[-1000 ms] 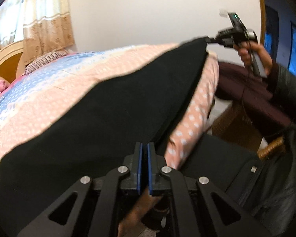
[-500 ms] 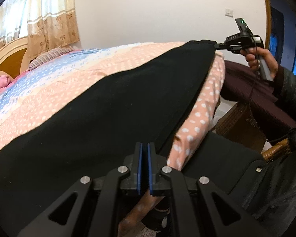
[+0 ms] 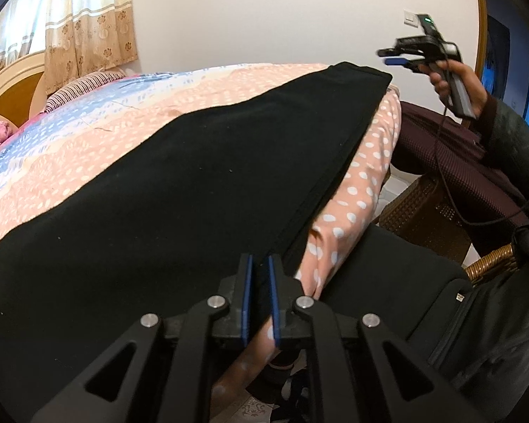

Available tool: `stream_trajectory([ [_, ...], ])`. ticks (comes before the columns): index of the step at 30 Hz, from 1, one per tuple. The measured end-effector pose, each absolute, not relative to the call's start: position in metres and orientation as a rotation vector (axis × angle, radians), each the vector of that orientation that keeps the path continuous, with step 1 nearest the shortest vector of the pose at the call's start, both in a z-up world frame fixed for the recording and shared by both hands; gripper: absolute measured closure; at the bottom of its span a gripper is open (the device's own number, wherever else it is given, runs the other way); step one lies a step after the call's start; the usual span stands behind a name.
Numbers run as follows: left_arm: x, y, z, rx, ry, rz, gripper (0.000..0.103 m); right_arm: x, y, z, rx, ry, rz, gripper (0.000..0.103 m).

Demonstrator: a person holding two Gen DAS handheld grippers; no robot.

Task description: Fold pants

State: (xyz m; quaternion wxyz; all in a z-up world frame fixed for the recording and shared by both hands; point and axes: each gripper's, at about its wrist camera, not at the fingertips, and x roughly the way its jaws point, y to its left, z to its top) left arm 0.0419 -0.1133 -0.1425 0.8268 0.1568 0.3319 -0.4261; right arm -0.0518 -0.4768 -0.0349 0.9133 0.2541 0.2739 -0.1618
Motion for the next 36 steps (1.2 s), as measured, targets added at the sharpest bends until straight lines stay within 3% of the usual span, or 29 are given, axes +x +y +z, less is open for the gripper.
stream_trajectory([
  [5, 0.043, -0.110, -0.144, 0.316, 0.705, -0.908, 0.091, 0.007, -0.480, -0.060, 0.559, 0.705, -0.251, 0.073],
  [6, 0.043, -0.109, -0.144, 0.309, 0.707, -0.910, 0.091, 0.015, -0.480, -0.063, 0.563, 0.713, -0.229, 0.091],
  [7, 0.043, -0.108, -0.145, 0.303, 0.709, -0.913, 0.091, 0.019, -0.479, -0.064, 0.565, 0.717, -0.217, 0.099],
  [15, 0.046, -0.103, -0.147, 0.262, 0.712, -0.926, 0.091, 0.029, -0.460, -0.040, 0.450, 0.638, -0.266, 0.101],
  [20, 0.043, -0.102, -0.145, 0.262, 0.703, -0.917, 0.091, 0.041, -0.469, -0.063, 0.430, 0.698, -0.304, 0.100],
  [22, 0.041, -0.100, -0.143, 0.262, 0.699, -0.907, 0.090, 0.035, -0.468, -0.067, 0.409, 0.691, -0.319, 0.096],
  [23, 0.039, -0.098, -0.141, 0.271, 0.692, -0.896, 0.090, 0.032, -0.468, -0.065, 0.396, 0.687, -0.335, 0.083],
  [24, 0.038, -0.097, -0.140, 0.278, 0.687, -0.887, 0.089, 0.028, -0.467, -0.063, 0.383, 0.687, -0.357, 0.055],
  [25, 0.037, -0.092, -0.138, 0.284, 0.679, -0.871, 0.084, 0.022, -0.464, -0.059, 0.372, 0.683, -0.378, 0.044],
  [31, 0.035, -0.040, -0.123, 0.272, 0.637, -0.724, 0.057, -0.009, -0.403, -0.028, 0.248, 0.642, -0.273, 0.041],
  [36, 0.036, -0.003, -0.130, 0.273, 0.661, -0.612, 0.056, 0.000, -0.283, -0.037, 0.044, 0.719, 0.038, 0.041],
])
